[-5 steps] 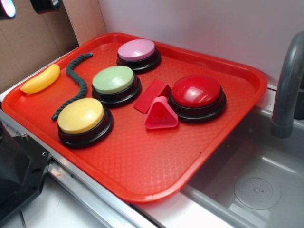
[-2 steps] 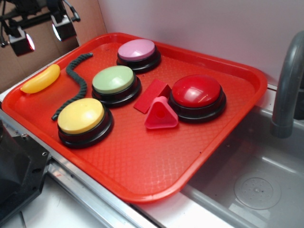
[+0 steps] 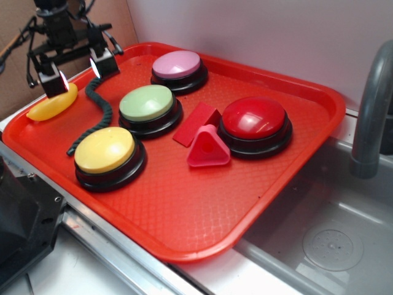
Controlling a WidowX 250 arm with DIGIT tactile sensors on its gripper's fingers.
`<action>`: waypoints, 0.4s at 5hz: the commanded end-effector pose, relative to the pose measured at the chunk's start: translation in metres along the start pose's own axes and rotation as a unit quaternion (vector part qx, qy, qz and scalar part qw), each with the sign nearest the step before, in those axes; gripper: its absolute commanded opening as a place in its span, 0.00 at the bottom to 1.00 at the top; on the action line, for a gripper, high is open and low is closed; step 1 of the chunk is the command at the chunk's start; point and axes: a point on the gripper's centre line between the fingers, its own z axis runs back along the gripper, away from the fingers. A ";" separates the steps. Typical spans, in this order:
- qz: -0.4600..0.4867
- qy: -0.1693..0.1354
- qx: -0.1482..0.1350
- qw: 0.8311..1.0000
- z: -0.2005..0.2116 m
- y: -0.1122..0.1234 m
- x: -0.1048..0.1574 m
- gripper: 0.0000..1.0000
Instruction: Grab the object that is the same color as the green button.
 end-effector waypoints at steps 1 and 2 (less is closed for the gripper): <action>0.024 -0.002 -0.013 1.000 -0.026 0.006 0.002 1.00; 0.021 0.003 -0.011 1.000 -0.033 0.006 0.001 1.00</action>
